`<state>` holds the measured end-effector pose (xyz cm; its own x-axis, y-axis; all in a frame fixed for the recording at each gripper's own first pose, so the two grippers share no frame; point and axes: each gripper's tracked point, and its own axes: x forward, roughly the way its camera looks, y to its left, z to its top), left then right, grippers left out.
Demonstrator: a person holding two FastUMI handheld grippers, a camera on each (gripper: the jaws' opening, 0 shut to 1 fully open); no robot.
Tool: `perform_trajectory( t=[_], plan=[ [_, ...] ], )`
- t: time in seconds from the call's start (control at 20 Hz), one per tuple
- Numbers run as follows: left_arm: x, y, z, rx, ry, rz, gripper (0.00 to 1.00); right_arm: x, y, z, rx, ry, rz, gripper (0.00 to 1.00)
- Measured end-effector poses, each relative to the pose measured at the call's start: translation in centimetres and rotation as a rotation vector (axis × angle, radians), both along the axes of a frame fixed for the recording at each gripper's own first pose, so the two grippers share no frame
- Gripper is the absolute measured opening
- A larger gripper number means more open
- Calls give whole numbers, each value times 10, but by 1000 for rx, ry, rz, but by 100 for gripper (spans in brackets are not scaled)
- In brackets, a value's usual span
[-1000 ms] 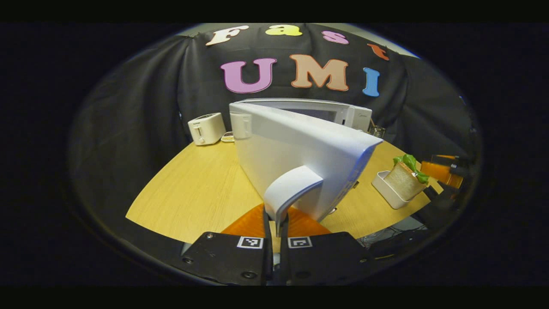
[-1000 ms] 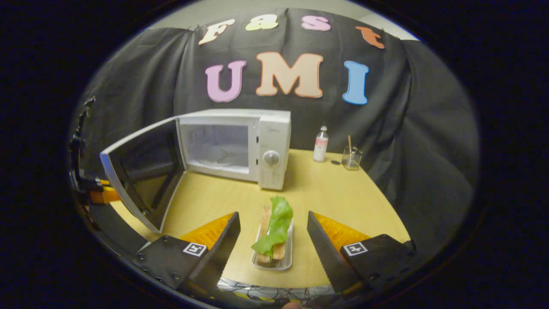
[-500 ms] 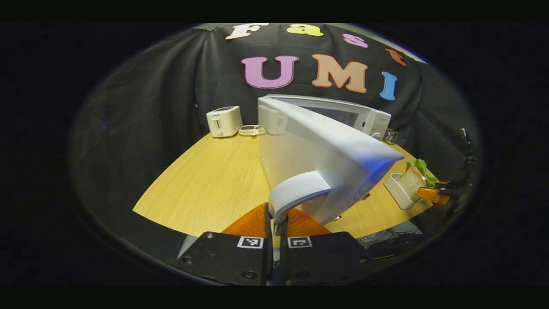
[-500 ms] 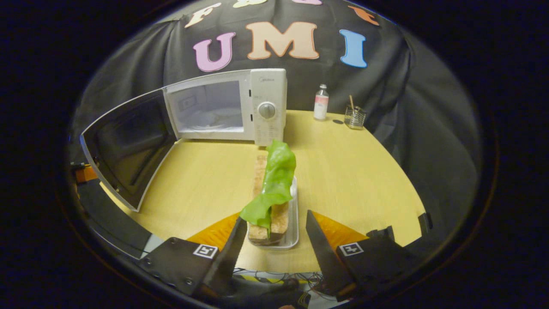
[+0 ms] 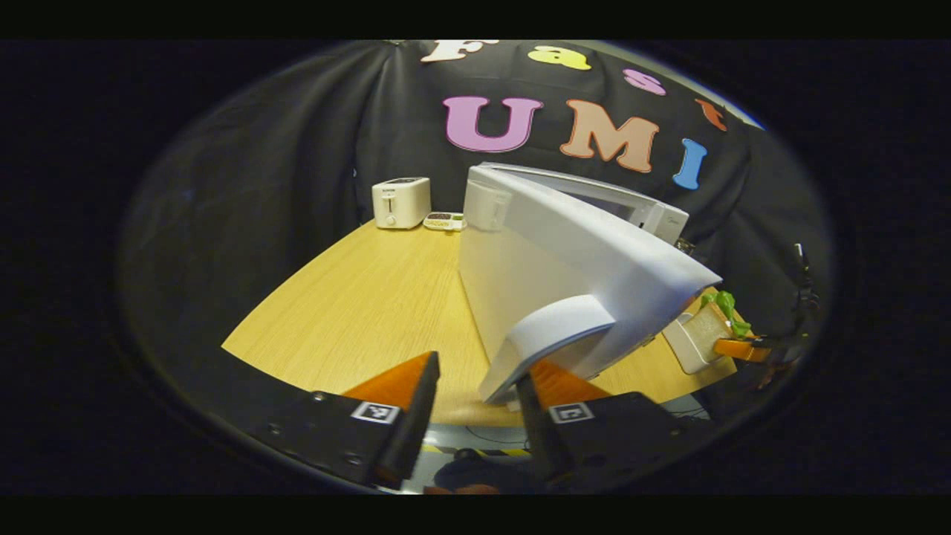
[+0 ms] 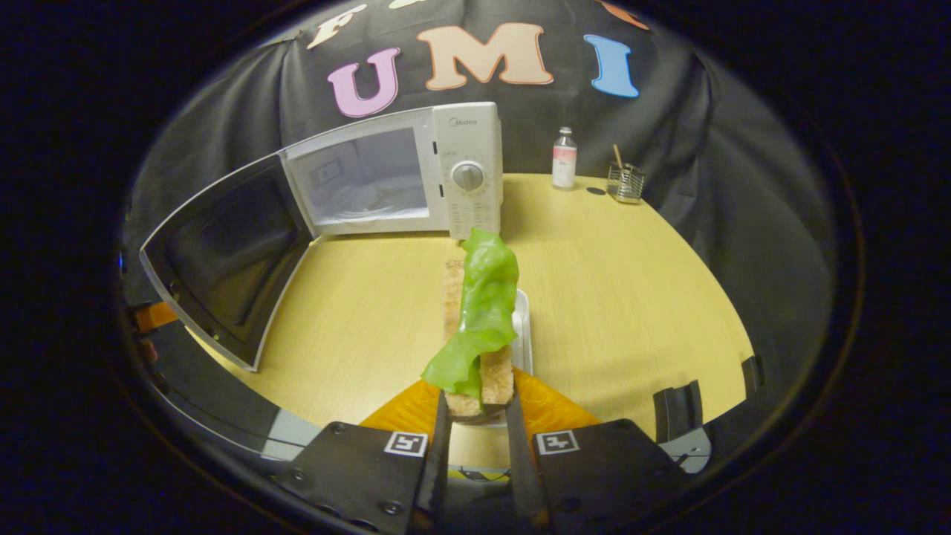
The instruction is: Open the microwave oven with the left hand, put the food in, and close the microwave oven.
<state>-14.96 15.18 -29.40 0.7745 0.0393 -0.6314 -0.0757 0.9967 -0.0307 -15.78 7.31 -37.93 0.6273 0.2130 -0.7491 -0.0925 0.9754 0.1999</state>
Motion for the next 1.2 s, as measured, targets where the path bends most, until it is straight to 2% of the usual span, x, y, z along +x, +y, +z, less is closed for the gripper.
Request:
perform_trajectory(
  t=[0.1,0.15,0.2,0.25,0.4,0.55,0.6,0.8,1.1,1.15,1.2],
  plan=[
    [5,-1,9,26,-38,-32,84,3,-7,3,2,0,-27,27],
    [5,-2,15,42,-51,-45,98,5,-12,4,-14,1,-43,27],
    [7,-2,17,56,-59,-52,98,7,-17,7,-26,-12,-57,27],
    [7,-2,20,67,-57,-56,100,10,-17,11,-26,-22,-60,32],
    [5,-6,31,59,-77,-63,98,13,-13,20,-16,-39,-44,33],
    [-2,-12,45,32,-91,-52,96,22,-12,34,-6,-62,-30,32],
    [-6,-13,47,29,-94,-51,98,25,-10,38,1,-64,-28,27],
    [-10,-15,66,64,-136,-78,98,45,1,50,39,-67,-16,27],
    [-10,-3,84,75,-186,-60,97,75,39,72,116,-80,19,27],
    [-10,0,86,74,-191,-55,97,81,49,73,133,-75,20,32],
    [-11,3,89,72,-199,-50,98,85,59,73,141,-72,23,32]
  ],
)
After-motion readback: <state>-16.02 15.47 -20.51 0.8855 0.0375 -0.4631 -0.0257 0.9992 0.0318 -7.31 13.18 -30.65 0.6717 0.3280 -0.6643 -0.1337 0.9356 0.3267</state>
